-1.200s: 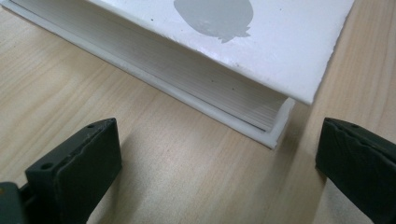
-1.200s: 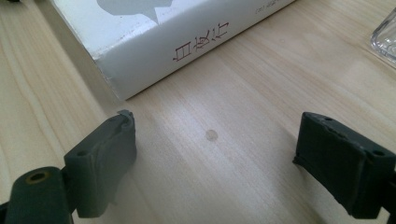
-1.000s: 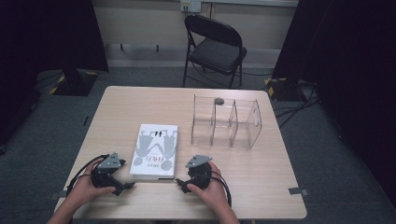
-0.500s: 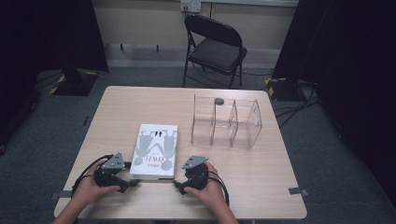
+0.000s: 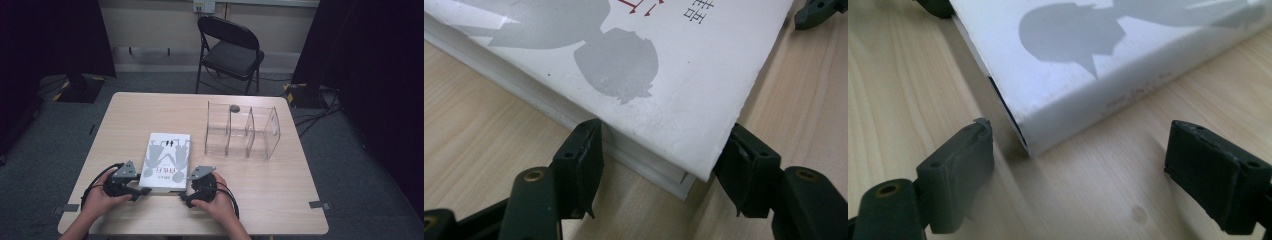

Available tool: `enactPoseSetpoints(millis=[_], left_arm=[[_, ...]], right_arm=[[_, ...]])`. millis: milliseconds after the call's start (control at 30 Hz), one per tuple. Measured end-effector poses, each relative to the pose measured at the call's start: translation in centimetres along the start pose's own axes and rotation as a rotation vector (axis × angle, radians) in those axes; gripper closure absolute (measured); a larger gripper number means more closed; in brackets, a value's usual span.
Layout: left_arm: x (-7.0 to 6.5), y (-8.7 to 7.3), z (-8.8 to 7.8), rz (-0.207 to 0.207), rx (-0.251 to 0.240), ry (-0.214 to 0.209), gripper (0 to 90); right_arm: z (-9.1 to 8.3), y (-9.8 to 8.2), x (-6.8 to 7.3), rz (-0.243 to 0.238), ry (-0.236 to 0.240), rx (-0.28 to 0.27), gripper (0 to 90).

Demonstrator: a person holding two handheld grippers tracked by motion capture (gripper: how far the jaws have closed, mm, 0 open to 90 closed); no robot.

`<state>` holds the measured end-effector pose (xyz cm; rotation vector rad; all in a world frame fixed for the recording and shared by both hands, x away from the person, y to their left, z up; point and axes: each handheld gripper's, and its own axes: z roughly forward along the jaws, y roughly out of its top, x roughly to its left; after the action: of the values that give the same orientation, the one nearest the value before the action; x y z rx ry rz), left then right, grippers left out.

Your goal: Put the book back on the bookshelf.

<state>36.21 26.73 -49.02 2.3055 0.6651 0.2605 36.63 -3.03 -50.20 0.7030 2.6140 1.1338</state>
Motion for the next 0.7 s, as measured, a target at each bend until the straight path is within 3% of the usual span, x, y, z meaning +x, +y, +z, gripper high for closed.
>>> enactPoseSetpoints(millis=[200,233,467,500,667,700], left_arm=[[-0.5,0.7,-0.1,0.024,0.042,0.033,38.9],[-0.7,0.7,0.0,0.007,0.025,0.045,38.9],[-0.8,1.4,-0.5,-0.002,0.023,0.046,39.1],[-0.7,1.6,-0.7,0.012,0.045,0.04,39.1],[-1.0,2.4,-1.4,0.02,0.023,0.069,39.2],[-1.0,2.5,-1.5,0.007,0.009,0.07,39.2]], right_arm=[[0.8,0.7,0.8,-0.005,0.003,-0.001,11.6],[0.8,0.7,0.8,-0.005,0.003,-0.001,11.6],[0.8,0.8,1.1,0.016,-0.025,0.005,11.4],[0.8,0.8,1.1,0.016,-0.025,0.005,11.4],[1.0,1.0,1.5,0.042,-0.054,0.008,11.4],[1.0,1.0,1.5,0.042,-0.054,0.008,11.4]])
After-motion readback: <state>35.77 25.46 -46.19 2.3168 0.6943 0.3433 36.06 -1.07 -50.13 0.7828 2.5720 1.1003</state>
